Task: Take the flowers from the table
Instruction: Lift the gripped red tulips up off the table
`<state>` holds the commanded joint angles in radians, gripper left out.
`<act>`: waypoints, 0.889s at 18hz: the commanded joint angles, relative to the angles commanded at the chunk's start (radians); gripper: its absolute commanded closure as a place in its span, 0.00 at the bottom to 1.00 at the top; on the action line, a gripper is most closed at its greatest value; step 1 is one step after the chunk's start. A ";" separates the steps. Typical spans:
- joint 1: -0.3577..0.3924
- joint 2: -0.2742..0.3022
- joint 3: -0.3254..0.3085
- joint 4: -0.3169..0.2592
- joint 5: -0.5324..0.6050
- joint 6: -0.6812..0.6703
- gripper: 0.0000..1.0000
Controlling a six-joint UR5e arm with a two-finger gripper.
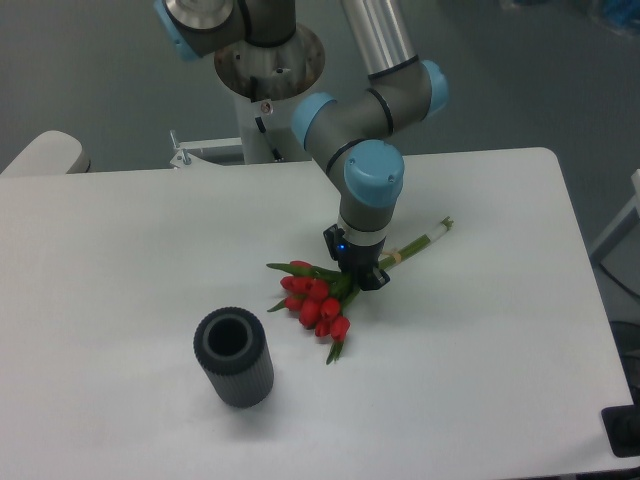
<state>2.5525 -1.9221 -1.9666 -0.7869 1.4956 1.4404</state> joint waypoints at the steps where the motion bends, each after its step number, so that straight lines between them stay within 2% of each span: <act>1: 0.000 0.000 0.002 0.000 -0.002 0.000 0.71; 7: 0.009 0.000 0.044 -0.005 -0.008 0.005 0.71; 11: 0.017 0.006 0.109 -0.025 -0.012 0.044 0.71; 13: 0.017 0.017 0.159 -0.070 -0.041 0.044 0.71; 16: 0.021 0.032 0.277 -0.200 -0.139 0.032 0.71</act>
<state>2.5740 -1.8899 -1.6894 -0.9874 1.3564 1.4726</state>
